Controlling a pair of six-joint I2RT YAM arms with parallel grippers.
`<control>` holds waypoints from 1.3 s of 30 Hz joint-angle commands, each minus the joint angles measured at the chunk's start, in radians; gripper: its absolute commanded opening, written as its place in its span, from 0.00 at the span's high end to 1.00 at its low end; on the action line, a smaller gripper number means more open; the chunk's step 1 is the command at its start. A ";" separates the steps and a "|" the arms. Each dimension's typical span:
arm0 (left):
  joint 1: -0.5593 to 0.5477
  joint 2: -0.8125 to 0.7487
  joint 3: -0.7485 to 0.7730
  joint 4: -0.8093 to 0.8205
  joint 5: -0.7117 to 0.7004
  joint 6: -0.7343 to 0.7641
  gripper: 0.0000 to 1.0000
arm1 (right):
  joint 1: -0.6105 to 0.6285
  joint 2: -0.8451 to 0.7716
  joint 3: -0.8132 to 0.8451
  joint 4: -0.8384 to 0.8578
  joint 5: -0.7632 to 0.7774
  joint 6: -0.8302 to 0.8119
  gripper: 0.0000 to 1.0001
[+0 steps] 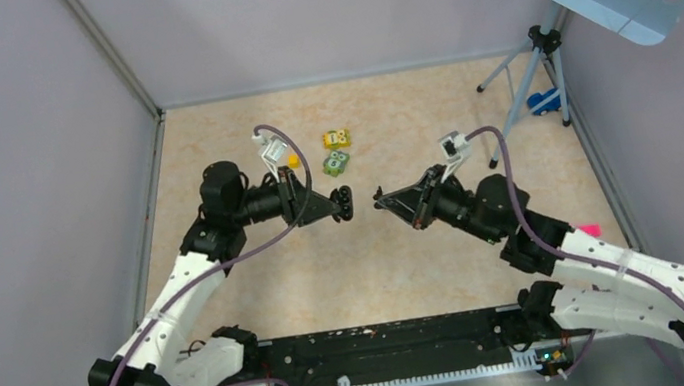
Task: Insert the wireless bluetooth earbuds into the charging case
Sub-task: Insert the right earbud into the right side groove of the charging case.
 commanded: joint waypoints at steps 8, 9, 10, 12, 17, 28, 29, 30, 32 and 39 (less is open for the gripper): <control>0.004 0.046 -0.096 -0.017 -0.038 -0.126 1.00 | 0.140 0.325 0.211 -0.176 0.335 0.233 1.00; 0.004 0.046 -0.097 -0.018 -0.038 -0.127 1.00 | 0.142 0.336 0.213 -0.175 0.335 0.240 1.00; 0.005 0.048 -0.096 -0.023 -0.036 -0.125 1.00 | 0.143 0.341 0.213 -0.176 0.329 0.241 1.00; 0.004 0.053 -0.093 -0.035 -0.035 -0.119 1.00 | 0.145 0.349 0.212 -0.155 0.323 0.240 1.00; 0.005 0.056 -0.095 -0.043 -0.051 -0.124 1.00 | 0.151 0.368 0.217 -0.137 0.320 0.249 1.00; 0.004 0.069 -0.096 -0.044 -0.060 -0.149 1.00 | 0.175 0.411 0.256 -0.147 0.334 0.245 1.00; 0.004 0.066 -0.096 -0.044 -0.060 -0.149 1.00 | 0.178 0.414 0.254 -0.139 0.336 0.248 1.00; 0.004 0.063 -0.098 -0.045 -0.060 -0.149 1.00 | 0.179 0.416 0.248 -0.129 0.341 0.250 1.00; 0.004 0.057 -0.101 -0.047 -0.058 -0.149 1.00 | 0.179 0.422 0.238 -0.108 0.346 0.248 1.00; 0.005 0.046 -0.098 -0.063 -0.059 -0.141 1.00 | 0.180 0.479 0.275 -0.144 0.353 0.228 1.00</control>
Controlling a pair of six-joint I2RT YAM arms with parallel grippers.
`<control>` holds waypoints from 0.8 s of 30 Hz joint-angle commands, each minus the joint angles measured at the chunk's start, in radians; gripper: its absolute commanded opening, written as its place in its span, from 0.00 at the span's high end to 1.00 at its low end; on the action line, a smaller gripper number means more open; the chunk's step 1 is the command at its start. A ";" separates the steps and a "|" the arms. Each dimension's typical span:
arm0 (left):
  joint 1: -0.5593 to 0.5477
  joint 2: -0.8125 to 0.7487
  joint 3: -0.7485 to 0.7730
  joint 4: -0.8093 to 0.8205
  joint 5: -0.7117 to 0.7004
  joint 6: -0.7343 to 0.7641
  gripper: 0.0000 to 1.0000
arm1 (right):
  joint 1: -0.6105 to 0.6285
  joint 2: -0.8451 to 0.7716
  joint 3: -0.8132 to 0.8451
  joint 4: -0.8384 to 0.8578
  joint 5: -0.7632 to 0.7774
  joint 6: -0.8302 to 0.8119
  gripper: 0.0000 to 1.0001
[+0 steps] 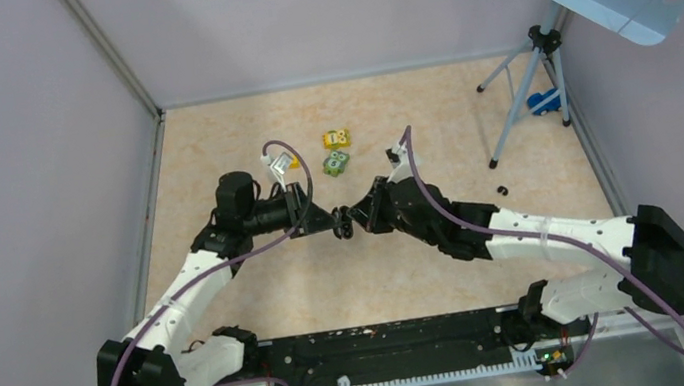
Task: Insert the wireless bluetooth earbuds into the charging case
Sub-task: Insert the right earbud into the right side groove of the charging case.
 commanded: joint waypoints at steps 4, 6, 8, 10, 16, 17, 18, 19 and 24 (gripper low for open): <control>0.003 -0.024 0.000 0.027 0.010 0.001 1.00 | 0.014 0.034 0.051 -0.007 0.050 0.007 1.00; 0.004 -0.024 0.001 0.029 0.011 0.001 1.00 | 0.017 0.032 0.041 -0.004 0.069 0.010 1.00; 0.005 -0.025 0.002 0.025 0.005 0.002 1.00 | 0.019 0.036 0.034 0.007 0.082 0.001 1.00; 0.003 -0.029 0.008 0.010 -0.007 0.013 1.00 | 0.023 0.046 0.038 -0.005 0.102 -0.004 1.00; 0.002 -0.017 0.002 0.012 0.002 0.015 1.00 | 0.027 0.077 0.037 -0.007 0.112 -0.003 1.00; 0.002 -0.017 0.002 0.014 0.002 0.015 1.00 | 0.027 0.079 0.036 -0.006 0.115 -0.002 1.00; 0.002 -0.017 -0.001 0.015 0.001 0.015 1.00 | 0.027 0.082 0.037 -0.005 0.116 -0.002 1.00; 0.002 -0.016 -0.002 0.016 0.001 0.016 1.00 | 0.028 0.087 0.039 -0.006 0.119 -0.002 1.00; 0.002 -0.013 -0.005 0.013 0.007 0.018 1.00 | 0.031 0.100 0.044 0.019 0.099 -0.022 1.00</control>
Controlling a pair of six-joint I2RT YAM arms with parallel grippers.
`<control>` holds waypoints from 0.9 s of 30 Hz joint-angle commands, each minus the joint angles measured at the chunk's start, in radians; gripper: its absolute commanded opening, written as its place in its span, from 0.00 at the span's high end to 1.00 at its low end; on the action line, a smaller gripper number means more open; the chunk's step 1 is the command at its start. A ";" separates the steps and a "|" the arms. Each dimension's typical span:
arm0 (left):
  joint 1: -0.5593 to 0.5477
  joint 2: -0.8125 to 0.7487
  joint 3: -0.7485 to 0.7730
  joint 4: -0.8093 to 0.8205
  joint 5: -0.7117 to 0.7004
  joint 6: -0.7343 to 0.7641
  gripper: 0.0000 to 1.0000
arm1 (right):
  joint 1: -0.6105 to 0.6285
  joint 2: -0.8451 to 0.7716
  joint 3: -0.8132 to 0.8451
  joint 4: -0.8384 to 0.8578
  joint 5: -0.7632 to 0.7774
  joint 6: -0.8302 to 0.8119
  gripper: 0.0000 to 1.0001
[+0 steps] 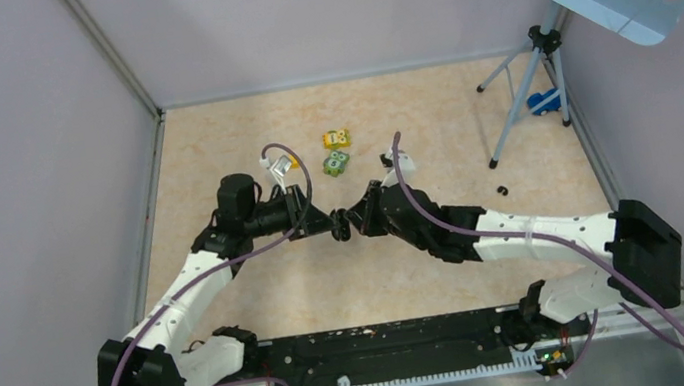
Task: Insert the wireless bluetooth earbuds into the charging case
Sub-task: Insert the right earbud into the right side groove of the charging case.
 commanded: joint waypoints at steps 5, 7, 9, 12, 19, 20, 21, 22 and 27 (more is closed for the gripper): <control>-0.001 -0.023 0.002 0.054 0.058 -0.001 1.00 | 0.011 0.040 0.033 0.007 0.028 -0.042 1.00; -0.002 -0.026 0.005 0.053 0.058 -0.001 1.00 | 0.012 0.047 0.036 0.001 0.029 -0.042 1.00; -0.001 -0.026 0.007 0.052 0.059 0.001 1.00 | 0.013 0.050 0.036 0.004 0.028 -0.041 1.00; 0.000 -0.031 0.011 0.040 0.046 0.003 1.00 | 0.018 0.053 0.037 -0.003 0.045 -0.036 1.00; -0.001 -0.031 0.016 0.023 0.043 0.014 1.00 | 0.024 0.072 0.038 -0.024 0.077 -0.018 1.00; -0.001 -0.030 0.016 0.015 0.042 0.019 1.00 | 0.025 0.073 0.036 -0.009 0.066 -0.020 0.93; -0.002 -0.031 0.016 0.008 0.040 0.024 1.00 | 0.025 0.072 0.030 0.010 0.052 -0.025 0.84; -0.001 -0.031 0.017 0.002 0.039 0.029 1.00 | 0.024 0.068 0.024 0.029 0.038 -0.029 0.80; 0.000 -0.033 0.012 -0.015 0.026 0.039 1.00 | 0.025 0.033 0.009 0.052 0.026 -0.030 0.71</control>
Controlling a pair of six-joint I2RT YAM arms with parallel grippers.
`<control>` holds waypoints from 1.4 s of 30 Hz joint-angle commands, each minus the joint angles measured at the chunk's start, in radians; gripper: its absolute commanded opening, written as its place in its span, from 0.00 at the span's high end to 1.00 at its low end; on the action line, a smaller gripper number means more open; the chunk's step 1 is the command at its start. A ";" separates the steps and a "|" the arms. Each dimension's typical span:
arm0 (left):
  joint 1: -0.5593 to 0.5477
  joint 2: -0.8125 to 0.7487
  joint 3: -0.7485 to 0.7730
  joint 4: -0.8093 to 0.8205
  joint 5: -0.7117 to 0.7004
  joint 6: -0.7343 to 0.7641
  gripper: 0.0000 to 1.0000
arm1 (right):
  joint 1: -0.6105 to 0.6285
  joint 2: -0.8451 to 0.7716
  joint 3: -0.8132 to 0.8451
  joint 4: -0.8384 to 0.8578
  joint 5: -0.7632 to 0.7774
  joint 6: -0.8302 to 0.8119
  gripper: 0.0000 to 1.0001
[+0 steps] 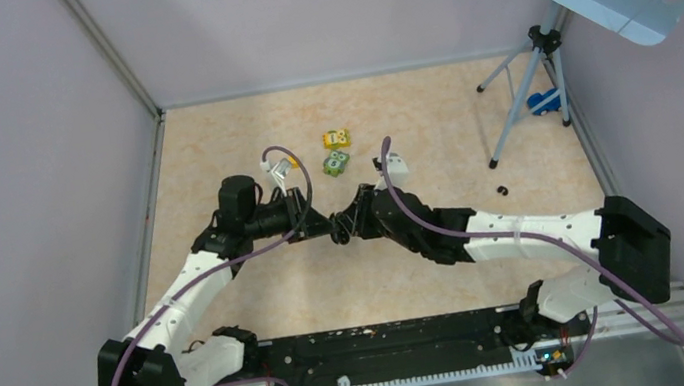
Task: Insert the wireless bluetooth earbuds into the charging case
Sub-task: Insert the right earbud into the right side groove of the charging case, then move the left earbud to the center of the board.
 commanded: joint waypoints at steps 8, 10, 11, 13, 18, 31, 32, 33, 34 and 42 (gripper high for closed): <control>0.000 -0.033 0.014 0.006 0.034 0.037 1.00 | 0.004 -0.148 -0.007 -0.046 0.074 -0.029 0.55; -0.001 -0.035 0.013 0.003 0.031 0.040 1.00 | 0.002 -0.202 -0.022 -0.086 0.133 -0.036 0.52; 0.000 -0.034 0.011 0.002 0.030 0.040 1.00 | -0.004 -0.233 -0.045 -0.095 0.155 -0.042 0.50; 0.000 -0.034 0.009 0.000 0.028 0.040 1.00 | -0.038 -0.304 -0.094 -0.121 0.180 -0.042 0.48; 0.000 -0.032 0.003 -0.009 0.023 0.049 1.00 | -0.218 -0.478 -0.179 -0.372 0.192 0.015 0.46; 0.000 -0.014 -0.007 0.017 0.033 0.039 1.00 | -0.929 -0.472 -0.236 -0.626 -0.086 -0.157 0.43; 0.000 -0.016 -0.007 0.012 0.032 0.041 1.00 | -0.953 -0.435 -0.226 -0.620 -0.085 -0.175 0.43; -0.001 -0.017 -0.007 0.011 0.031 0.041 1.00 | -0.972 -0.400 -0.217 -0.608 -0.080 -0.195 0.43; 0.000 -0.019 -0.008 0.010 0.031 0.041 1.00 | -0.986 -0.370 -0.208 -0.590 -0.078 -0.215 0.43; 0.000 -0.050 -0.019 0.014 -0.008 0.021 1.00 | -1.002 -0.230 -0.238 -0.323 -0.130 -0.363 0.40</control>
